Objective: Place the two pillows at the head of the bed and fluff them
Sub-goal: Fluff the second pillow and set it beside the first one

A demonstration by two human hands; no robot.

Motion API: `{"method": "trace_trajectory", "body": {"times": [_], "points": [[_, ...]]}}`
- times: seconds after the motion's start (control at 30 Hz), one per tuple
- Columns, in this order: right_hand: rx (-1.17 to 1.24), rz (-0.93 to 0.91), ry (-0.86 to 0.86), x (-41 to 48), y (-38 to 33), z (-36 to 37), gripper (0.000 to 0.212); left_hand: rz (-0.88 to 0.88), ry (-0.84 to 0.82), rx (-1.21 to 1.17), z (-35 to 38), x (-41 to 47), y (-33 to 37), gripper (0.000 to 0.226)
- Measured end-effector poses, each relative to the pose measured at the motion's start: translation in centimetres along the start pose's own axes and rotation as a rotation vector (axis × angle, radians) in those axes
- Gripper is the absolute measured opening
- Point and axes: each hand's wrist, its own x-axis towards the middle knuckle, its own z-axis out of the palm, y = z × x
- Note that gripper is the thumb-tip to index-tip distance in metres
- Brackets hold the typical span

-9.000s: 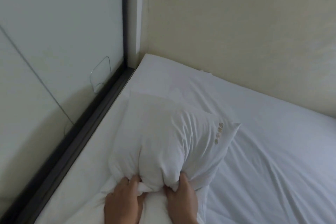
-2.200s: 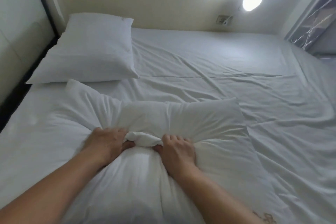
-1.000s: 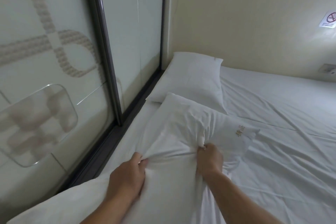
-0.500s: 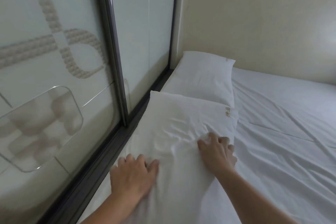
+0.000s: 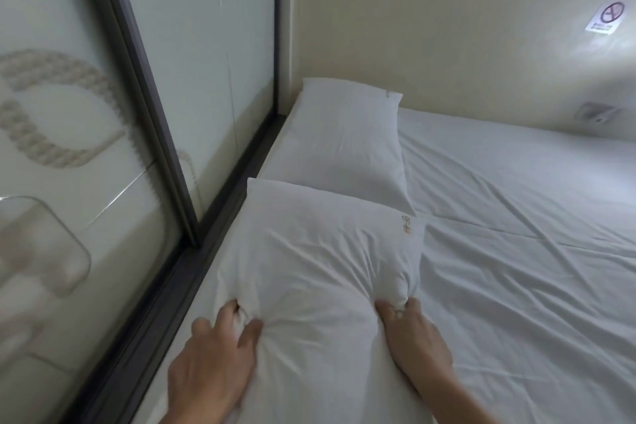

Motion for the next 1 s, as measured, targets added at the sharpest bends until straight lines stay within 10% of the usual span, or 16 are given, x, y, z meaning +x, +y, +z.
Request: {"method": "trace_trajectory", "body": {"times": [0.17,0.4,0.57,0.63,0.73,0.87,1.0], "points": [[-0.174,-0.069,0.108,1.3,-1.4,-0.5,0.082,0.085,0.163,0.165,0.2,1.6,2.5,0.078],[-0.242,-0.766,0.291,4.1,-7.5,2.2,0.067,0.512,0.235,0.194,2.2,8.3,10.8,0.065],[-0.301,-0.192,0.153,10.6,-5.4,0.4,0.07,0.231,-0.016,0.289,5.3,10.0,2.4,0.088],[-0.278,-0.433,0.33,10.2,-7.4,0.9,0.069,0.299,0.109,0.209,3.8,11.3,4.1,0.082],[-0.295,-0.791,0.161,7.7,-7.9,3.9,0.064,0.524,0.074,0.16,4.1,10.7,7.9,0.064],[-0.245,-0.191,0.051,6.8,-3.3,0.6,0.065,0.366,-0.071,0.246,5.4,5.7,3.6,0.066],[-0.281,-0.861,0.055,-1.5,-1.3,0.9,0.064,0.367,-0.143,0.203,3.9,-3.6,0.4,0.072]]}}
